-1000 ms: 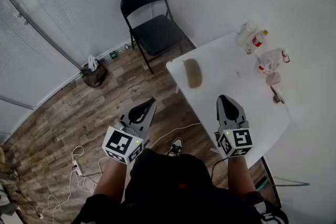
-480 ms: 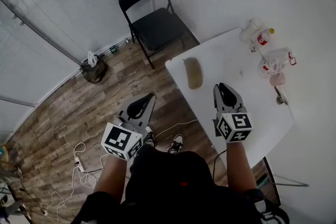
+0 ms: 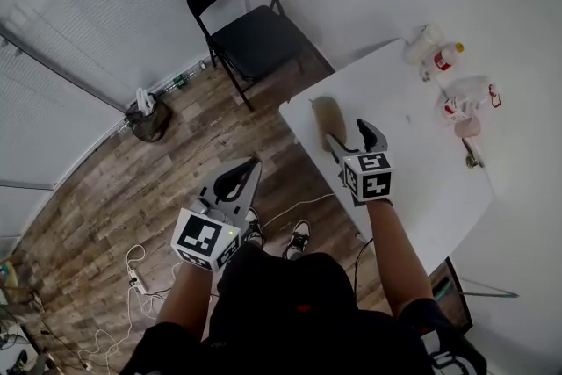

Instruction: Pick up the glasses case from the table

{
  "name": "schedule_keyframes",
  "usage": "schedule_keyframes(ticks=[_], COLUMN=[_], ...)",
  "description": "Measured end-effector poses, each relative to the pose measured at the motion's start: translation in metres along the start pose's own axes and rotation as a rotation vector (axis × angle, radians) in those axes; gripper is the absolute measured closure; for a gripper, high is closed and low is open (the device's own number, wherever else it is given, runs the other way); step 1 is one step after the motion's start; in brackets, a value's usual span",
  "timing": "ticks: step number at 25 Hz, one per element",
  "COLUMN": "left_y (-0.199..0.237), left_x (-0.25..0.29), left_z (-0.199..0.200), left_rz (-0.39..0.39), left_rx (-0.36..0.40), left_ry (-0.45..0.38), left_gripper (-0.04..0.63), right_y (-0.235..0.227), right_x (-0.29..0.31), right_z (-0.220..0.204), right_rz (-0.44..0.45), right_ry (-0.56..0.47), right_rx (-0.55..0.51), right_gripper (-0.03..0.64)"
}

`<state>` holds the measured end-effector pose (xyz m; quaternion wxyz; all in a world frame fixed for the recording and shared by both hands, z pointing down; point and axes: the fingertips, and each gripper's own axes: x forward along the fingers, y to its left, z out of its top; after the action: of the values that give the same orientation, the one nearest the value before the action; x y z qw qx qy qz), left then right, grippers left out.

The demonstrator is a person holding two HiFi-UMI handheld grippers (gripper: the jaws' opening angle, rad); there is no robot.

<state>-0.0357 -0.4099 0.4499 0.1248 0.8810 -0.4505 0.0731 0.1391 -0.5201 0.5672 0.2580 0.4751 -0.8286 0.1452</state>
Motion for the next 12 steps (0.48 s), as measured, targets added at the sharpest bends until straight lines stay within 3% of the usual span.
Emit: schedule_keyframes(ticks=[12], left_y=[0.053], left_x=[-0.013], left_z=[-0.027], left_rz=[0.026], left_rx=[-0.023], left_ry=[0.059], left_gripper=[0.572], right_y=[-0.019], right_x=[0.131], right_z=[-0.048], right_rz=[-0.040], right_ry=[0.303], right_rx=[-0.047], right_gripper=[0.239])
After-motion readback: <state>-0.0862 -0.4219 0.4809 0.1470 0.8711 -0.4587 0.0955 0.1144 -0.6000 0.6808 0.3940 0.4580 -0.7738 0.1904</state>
